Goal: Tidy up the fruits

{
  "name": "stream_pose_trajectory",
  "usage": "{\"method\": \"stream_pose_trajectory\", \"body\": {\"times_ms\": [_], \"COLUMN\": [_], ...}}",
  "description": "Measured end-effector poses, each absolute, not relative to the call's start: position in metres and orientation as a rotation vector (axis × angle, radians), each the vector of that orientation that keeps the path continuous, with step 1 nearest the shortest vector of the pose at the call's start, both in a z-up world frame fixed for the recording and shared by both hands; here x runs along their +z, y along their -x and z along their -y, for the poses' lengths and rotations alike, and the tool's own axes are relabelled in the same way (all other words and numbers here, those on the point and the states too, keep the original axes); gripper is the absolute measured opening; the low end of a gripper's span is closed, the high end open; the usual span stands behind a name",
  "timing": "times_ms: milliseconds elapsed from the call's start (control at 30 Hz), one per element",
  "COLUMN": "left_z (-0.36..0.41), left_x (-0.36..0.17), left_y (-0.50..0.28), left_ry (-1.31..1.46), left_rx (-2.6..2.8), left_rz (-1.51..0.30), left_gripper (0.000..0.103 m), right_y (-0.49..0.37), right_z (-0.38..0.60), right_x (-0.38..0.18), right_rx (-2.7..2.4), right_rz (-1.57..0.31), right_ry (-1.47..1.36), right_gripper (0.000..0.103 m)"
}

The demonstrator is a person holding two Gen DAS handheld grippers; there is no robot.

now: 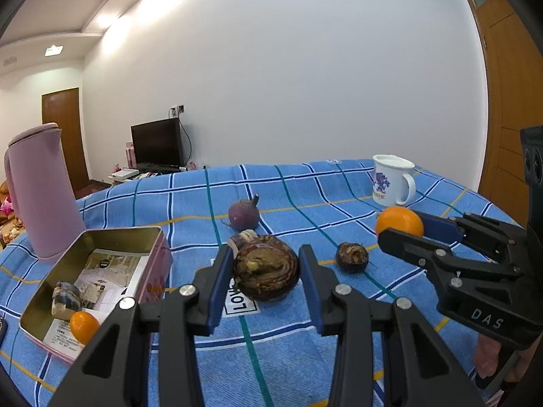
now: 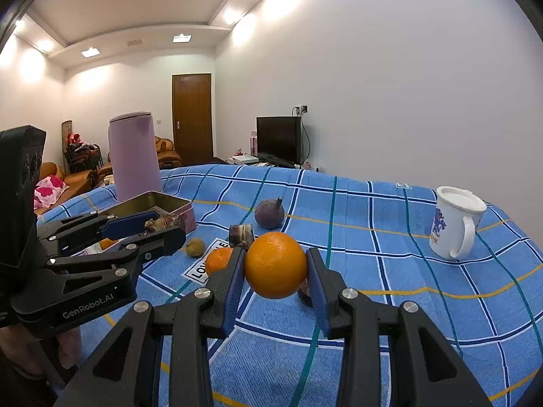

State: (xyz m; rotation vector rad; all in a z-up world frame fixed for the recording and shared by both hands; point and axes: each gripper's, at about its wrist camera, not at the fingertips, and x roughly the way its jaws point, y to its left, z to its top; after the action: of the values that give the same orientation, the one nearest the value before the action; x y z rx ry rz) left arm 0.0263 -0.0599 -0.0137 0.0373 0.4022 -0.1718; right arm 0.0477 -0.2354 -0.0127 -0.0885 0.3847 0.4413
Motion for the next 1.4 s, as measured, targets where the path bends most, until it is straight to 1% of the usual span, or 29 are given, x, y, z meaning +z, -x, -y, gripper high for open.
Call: {"method": "stream_pose_trajectory", "body": {"times_ms": [867,1400], "left_z": [0.058,0.056], "left_x": [-0.009,-0.008], "left_y": [-0.01,-0.009], "left_ry": [-0.037,-0.032], "left_rx": [-0.149,-0.138], "left_rz": [-0.314,-0.311], "left_gripper": [0.041,0.041], "right_y": [-0.03,-0.029], "right_z": [0.245,0.248], "right_x": [-0.007,-0.005], "right_rx": [0.419,0.402], "right_rz": [-0.287,-0.26], "right_ry": [0.067,0.024], "right_gripper": [0.038,0.038]}}
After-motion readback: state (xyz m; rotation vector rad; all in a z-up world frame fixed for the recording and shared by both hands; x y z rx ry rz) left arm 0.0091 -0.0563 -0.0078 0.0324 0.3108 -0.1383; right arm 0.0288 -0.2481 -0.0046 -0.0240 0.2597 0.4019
